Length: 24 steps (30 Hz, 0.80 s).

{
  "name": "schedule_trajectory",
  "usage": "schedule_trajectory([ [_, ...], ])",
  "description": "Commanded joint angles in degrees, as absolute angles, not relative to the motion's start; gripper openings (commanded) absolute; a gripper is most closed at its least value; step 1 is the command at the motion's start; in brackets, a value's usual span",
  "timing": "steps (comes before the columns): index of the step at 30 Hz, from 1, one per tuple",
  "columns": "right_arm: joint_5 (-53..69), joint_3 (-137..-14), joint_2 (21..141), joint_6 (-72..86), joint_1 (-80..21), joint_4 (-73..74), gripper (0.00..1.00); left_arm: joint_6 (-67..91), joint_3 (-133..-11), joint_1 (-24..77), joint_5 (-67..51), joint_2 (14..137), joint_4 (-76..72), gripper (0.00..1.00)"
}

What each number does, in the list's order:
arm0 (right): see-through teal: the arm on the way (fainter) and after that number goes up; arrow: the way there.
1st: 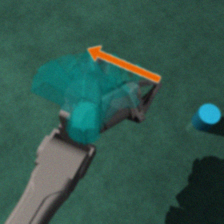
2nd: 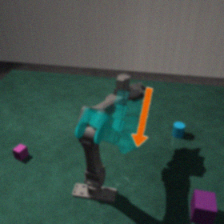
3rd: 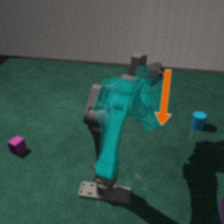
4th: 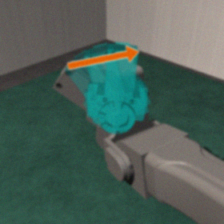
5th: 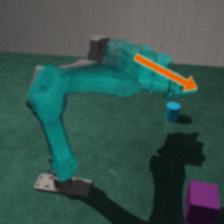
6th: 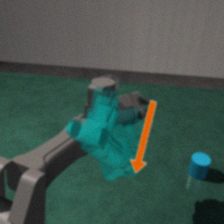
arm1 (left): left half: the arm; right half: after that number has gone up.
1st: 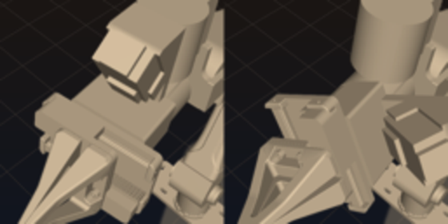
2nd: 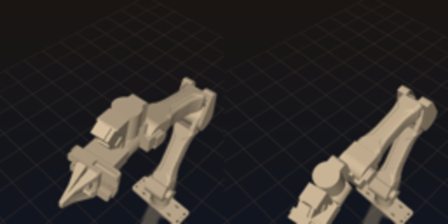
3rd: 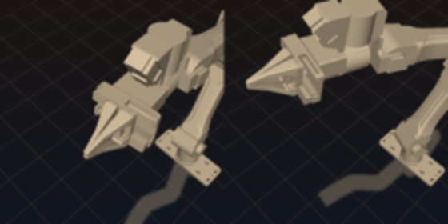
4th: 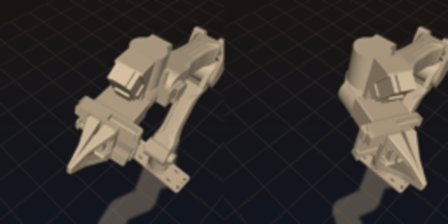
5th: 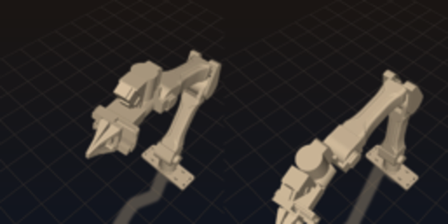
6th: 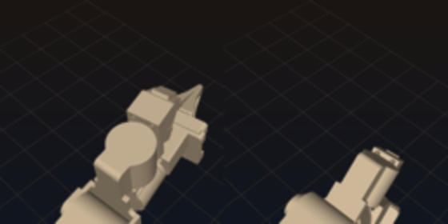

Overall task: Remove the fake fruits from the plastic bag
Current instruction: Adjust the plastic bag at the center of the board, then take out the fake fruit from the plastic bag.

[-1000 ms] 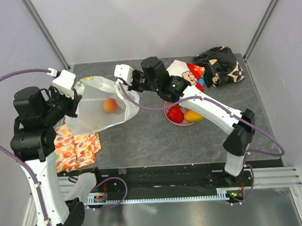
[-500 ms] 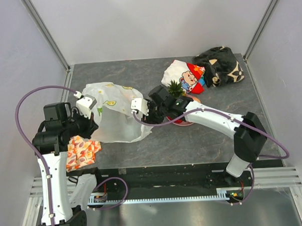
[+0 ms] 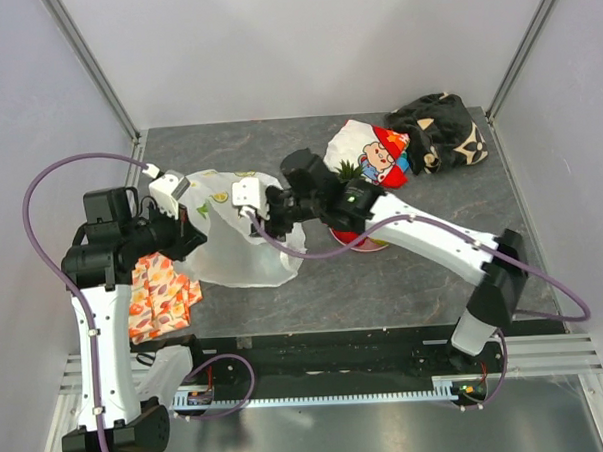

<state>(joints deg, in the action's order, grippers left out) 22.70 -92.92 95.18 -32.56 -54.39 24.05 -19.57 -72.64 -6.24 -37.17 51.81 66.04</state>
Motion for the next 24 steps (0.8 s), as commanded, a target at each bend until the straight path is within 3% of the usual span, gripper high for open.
schedule_trajectory([
  [1,29.0,-93.3,101.8,-33.8,-55.2,25.3,0.57,-13.4,-75.1,-6.2,-42.2,52.2,63.8,0.02],
  [9,33.7,-94.5,104.3,-33.8,-56.5,26.7,0.47,-8.2,-76.5,-6.9,-46.6,53.3,63.1,0.02],
  [24,24.5,-96.0,114.9,-21.7,-56.5,15.7,0.47,-5.6,-88.7,-8.9,-59.1,55.7,70.8,0.02],
])
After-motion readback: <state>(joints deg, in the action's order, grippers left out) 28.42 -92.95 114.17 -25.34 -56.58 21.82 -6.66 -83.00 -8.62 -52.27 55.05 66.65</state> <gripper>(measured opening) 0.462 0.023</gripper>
